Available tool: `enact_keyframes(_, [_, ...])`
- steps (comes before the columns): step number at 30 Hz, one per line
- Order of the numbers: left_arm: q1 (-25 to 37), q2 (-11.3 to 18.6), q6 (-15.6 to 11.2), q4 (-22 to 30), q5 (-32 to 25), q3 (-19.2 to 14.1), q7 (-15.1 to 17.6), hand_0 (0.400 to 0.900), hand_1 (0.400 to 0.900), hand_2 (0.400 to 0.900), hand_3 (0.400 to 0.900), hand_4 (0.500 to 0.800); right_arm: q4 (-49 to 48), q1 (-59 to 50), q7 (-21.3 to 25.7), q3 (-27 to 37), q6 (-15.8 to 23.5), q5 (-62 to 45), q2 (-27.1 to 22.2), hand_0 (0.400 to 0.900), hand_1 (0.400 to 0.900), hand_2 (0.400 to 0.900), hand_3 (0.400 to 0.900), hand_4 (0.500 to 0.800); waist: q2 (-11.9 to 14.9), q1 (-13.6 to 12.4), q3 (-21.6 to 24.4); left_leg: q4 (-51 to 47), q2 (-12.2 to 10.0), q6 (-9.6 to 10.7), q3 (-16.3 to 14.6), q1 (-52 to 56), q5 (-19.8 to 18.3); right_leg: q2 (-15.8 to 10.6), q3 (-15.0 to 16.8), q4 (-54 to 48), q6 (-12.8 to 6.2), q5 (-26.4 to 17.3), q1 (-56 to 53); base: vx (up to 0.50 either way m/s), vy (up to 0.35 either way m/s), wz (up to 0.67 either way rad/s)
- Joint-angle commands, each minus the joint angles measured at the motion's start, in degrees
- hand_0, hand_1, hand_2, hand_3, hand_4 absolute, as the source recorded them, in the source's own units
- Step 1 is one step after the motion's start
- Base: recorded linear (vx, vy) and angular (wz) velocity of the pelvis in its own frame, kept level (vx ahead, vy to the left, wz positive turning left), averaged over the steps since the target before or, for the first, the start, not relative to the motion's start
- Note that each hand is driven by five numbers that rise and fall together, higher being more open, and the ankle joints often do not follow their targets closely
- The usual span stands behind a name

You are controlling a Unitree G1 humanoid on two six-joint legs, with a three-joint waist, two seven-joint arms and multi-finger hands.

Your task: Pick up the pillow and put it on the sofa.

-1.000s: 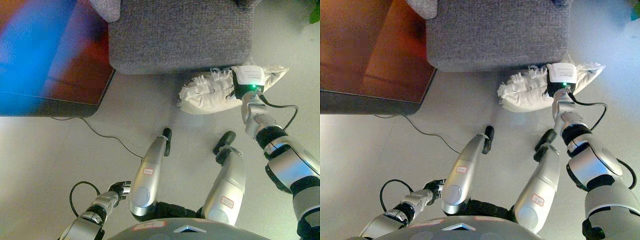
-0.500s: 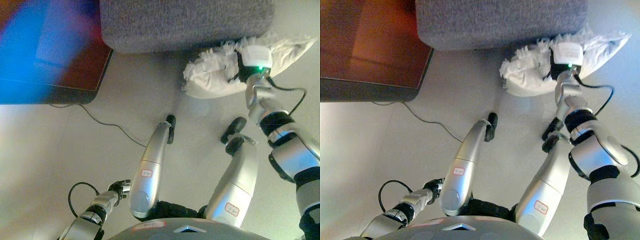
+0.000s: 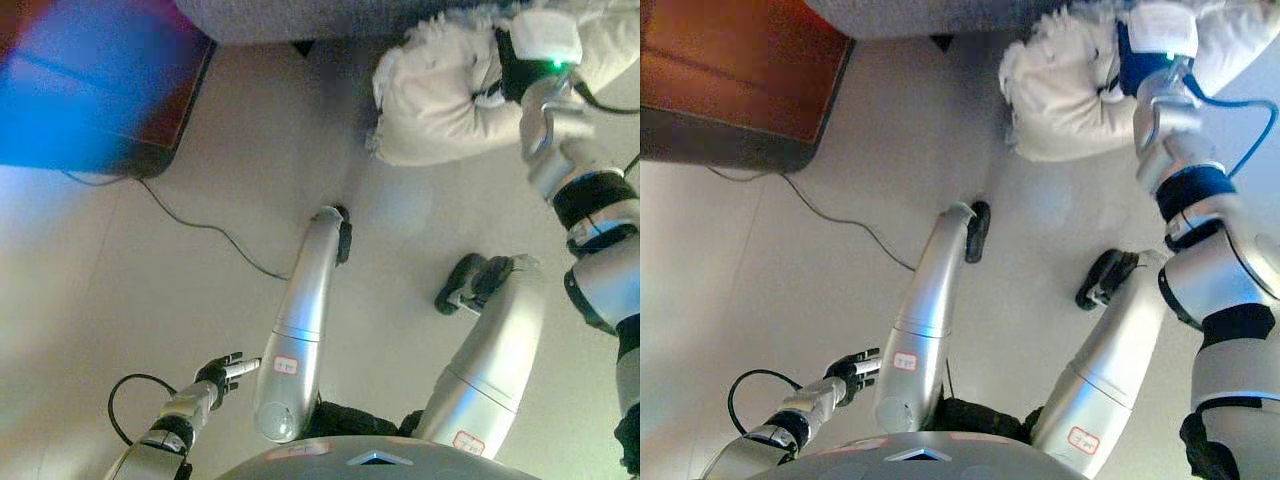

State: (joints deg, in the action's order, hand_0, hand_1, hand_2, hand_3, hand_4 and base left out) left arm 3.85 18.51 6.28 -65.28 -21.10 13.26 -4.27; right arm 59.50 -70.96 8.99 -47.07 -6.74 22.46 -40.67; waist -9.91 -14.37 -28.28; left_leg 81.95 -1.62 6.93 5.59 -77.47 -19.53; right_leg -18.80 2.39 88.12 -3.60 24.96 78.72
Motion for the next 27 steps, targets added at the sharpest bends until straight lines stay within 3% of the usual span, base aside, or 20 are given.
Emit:
enact_keyframes(1, [-5.93,4.47,0.86,-3.10,0.26,-1.60,-0.22,0.900,0.900,0.900,0.900,0.800,-1.27,-1.06,-7.05,-1.87,2.29,-5.91,-2.35,0.400,0.400,0.400,0.400,0.500,-2.57,-0.38,-1.51,1.76,-0.38,-4.32,-1.25,0.98,-3.30,-1.64,4.39,-2.37,2.28,-0.73,-2.99,0.02,-0.039,0.11])
enact_keyframes(9, [-10.96,5.83,0.65,1.25,0.35,-1.40,-0.55,0.900,0.900,0.900,0.900,0.800,-3.21,-0.23,-9.21,0.99,3.99,-9.52,-7.29,0.400,0.400,0.400,0.400,0.500,-3.58,-0.35,-1.52,5.19,-1.28,-3.57,-0.86,-0.31,-3.91,-1.48,5.73,1.13,2.03,-0.09,-1.86,0.01,-0.008,0.10])
enact_keyframes(17, [-12.33,5.39,-0.76,-0.56,1.97,-2.35,0.08,0.900,0.900,0.900,0.900,0.800,-2.29,3.03,-7.76,4.15,6.52,-9.57,-7.59,0.400,0.400,0.400,0.400,0.500,-3.39,0.51,-1.50,4.15,-3.33,-3.21,-1.26,4.07,-3.03,-1.61,5.82,0.26,1.78,-1.19,-5.35,0.04,-0.004,0.02])
enact_keyframes(23, [-10.53,4.47,-0.48,-2.09,2.24,-2.45,1.85,0.900,0.900,0.900,0.900,0.800,-2.92,6.70,-5.99,6.79,9.58,-9.06,-5.81,0.400,0.400,0.400,0.400,0.500,-0.92,1.41,1.60,-5.91,-4.70,-2.47,-2.17,13.19,-0.05,-2.53,2.53,-11.10,-0.54,-6.01,-12.94,0.06,0.020,-0.09])
enact_keyframes(27, [-7.46,4.30,1.32,-1.63,1.93,-1.74,2.82,0.900,0.900,0.900,0.900,0.800,-5.41,9.48,-5.17,8.76,10.62,-7.21,-5.46,0.400,0.400,0.400,0.400,0.500,1.14,1.13,4.11,-20.82,-3.92,-2.04,-4.28,24.58,2.98,-4.55,-1.90,-25.36,-2.54,-11.46,-23.13,0.03,0.050,-0.11])
